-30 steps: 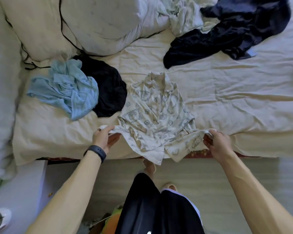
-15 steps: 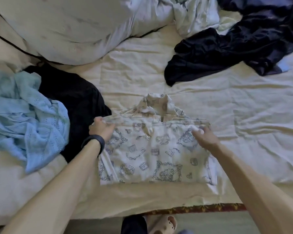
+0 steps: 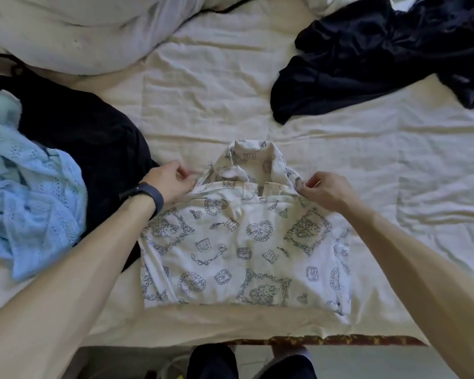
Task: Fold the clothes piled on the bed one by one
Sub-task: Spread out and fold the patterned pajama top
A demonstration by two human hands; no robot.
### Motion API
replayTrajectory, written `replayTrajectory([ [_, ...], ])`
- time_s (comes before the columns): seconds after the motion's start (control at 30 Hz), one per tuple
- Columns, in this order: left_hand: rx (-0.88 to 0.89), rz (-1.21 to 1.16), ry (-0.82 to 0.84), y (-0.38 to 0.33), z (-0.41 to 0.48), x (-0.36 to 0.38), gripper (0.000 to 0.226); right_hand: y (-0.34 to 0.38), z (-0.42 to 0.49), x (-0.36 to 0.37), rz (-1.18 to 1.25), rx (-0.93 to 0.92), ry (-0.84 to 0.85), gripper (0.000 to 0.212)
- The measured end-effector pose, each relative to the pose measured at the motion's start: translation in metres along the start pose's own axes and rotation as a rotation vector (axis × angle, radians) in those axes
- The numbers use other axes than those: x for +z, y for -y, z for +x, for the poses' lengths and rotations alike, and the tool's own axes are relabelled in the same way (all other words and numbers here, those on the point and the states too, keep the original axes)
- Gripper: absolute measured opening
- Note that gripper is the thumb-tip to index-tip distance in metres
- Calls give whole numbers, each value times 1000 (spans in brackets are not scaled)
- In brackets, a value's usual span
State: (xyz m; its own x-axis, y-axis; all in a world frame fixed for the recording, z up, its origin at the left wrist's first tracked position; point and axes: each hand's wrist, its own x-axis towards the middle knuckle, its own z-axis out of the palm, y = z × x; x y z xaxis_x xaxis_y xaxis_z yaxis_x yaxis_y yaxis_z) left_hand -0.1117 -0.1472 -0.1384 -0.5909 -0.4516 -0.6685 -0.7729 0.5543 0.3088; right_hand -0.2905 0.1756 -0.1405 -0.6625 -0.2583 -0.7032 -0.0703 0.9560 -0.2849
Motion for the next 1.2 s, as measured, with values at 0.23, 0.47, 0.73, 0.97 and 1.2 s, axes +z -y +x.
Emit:
replayTrajectory([
  [0.23, -14, 260, 197, 1, -7, -15, 44, -15, -11, 2, -57, -92, 41, 37],
  [0.47, -120, 501, 4, -5, -17, -19, 27, -12, -6, -19, -288, -125, -85, 45],
  [0.73, -123, 504, -172, -38, -27, 8, 36, -28, -7, -13, 91, 62, -141, 29],
  [0.97, 522, 517, -198, -160, -27, 71, 53, -28, -23, 2, -23, 83, -114, 64],
  [1.2, 768, 749, -44, -194, -12, 111, 34, -19, 0, -11, -104, 51, 0, 40],
])
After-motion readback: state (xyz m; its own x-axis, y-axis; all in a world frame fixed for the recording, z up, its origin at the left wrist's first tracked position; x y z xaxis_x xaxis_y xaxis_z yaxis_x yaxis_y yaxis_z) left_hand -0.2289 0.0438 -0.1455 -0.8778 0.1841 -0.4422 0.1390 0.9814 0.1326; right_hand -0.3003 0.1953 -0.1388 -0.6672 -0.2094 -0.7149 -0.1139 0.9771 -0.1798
